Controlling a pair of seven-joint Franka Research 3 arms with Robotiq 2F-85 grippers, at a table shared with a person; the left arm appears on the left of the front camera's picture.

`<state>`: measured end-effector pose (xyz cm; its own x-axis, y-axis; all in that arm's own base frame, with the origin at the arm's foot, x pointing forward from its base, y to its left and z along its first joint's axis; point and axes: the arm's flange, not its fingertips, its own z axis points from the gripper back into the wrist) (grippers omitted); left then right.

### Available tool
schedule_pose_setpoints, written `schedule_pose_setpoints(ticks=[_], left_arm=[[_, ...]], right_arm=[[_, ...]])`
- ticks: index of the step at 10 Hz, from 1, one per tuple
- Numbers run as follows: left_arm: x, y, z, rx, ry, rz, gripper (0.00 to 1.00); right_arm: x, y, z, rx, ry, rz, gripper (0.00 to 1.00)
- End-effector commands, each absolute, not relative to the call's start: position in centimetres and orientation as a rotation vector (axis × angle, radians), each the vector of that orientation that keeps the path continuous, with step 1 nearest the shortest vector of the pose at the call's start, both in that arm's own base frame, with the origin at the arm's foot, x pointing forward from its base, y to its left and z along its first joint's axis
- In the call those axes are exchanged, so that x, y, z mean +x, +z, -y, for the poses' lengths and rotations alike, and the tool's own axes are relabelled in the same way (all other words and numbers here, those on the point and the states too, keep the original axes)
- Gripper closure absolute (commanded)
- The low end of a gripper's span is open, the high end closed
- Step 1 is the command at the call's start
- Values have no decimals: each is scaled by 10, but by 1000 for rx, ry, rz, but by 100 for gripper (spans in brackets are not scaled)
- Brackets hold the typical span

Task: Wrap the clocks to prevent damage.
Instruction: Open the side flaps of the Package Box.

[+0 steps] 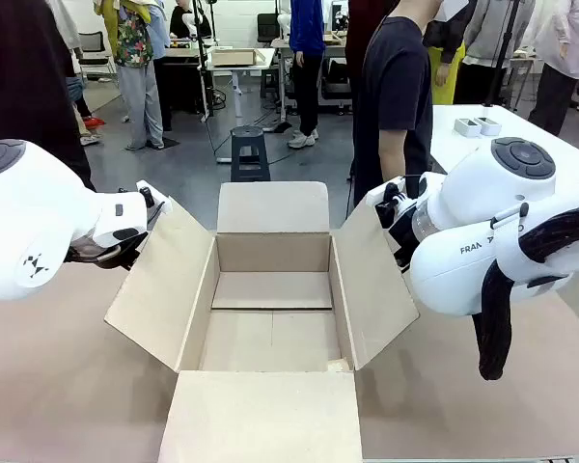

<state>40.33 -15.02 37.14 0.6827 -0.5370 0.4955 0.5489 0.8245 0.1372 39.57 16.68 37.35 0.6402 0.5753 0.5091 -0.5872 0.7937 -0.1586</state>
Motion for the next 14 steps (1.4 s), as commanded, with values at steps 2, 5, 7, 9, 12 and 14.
schedule_pose_setpoints(ticks=[2, 5, 7, 9, 12, 14], left_arm=[[403, 371, 150, -23, -609, 548, 0], [403, 371, 150, -23, -609, 548, 0], [403, 371, 150, -23, -609, 548, 0], [403, 371, 150, -23, -609, 548, 0], [403, 371, 150, -23, -609, 548, 0], [403, 371, 150, -23, -609, 548, 0]], right_arm=[[396, 374, -167, 22, 663, 573, 0], [396, 374, -167, 22, 663, 573, 0], [396, 374, -167, 22, 663, 573, 0], [396, 374, -167, 22, 663, 573, 0], [396, 374, -167, 22, 663, 573, 0], [396, 374, -167, 22, 663, 573, 0]])
